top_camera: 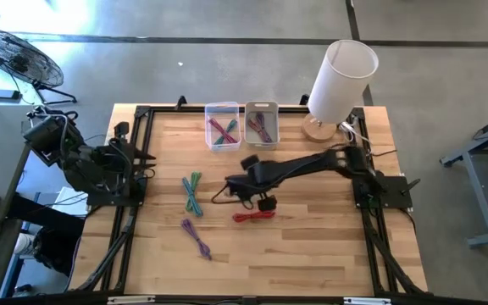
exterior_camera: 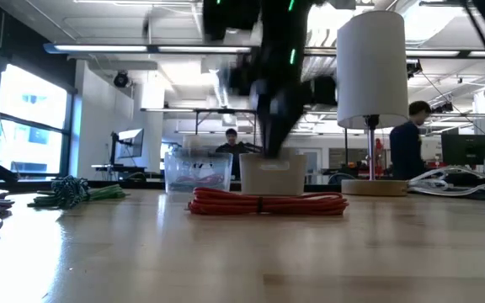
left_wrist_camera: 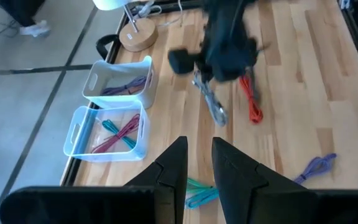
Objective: Pick & Place USB Port
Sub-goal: Put the black patterned charger cable into the transparent bin
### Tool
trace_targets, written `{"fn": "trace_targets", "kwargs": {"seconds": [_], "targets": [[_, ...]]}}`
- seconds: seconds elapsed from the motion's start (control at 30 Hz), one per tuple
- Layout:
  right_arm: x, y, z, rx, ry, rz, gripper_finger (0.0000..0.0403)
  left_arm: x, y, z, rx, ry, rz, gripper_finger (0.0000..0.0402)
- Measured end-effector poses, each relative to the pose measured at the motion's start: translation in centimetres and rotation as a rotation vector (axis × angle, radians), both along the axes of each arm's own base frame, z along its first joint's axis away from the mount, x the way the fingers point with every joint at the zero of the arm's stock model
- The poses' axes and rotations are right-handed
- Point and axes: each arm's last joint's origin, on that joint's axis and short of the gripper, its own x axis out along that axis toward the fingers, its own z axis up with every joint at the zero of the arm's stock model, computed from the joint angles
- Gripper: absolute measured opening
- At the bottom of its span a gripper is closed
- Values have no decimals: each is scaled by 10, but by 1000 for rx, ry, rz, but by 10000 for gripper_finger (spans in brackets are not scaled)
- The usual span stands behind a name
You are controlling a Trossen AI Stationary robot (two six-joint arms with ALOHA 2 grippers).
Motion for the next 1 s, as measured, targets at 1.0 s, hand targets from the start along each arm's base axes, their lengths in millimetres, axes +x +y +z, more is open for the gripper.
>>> {"fn": "trace_targets", "kwargs": {"seconds": [1.0], "targets": [[-94,70,233,41,-1053,183,0,18,-10,42,63,-426,17,201]]}}
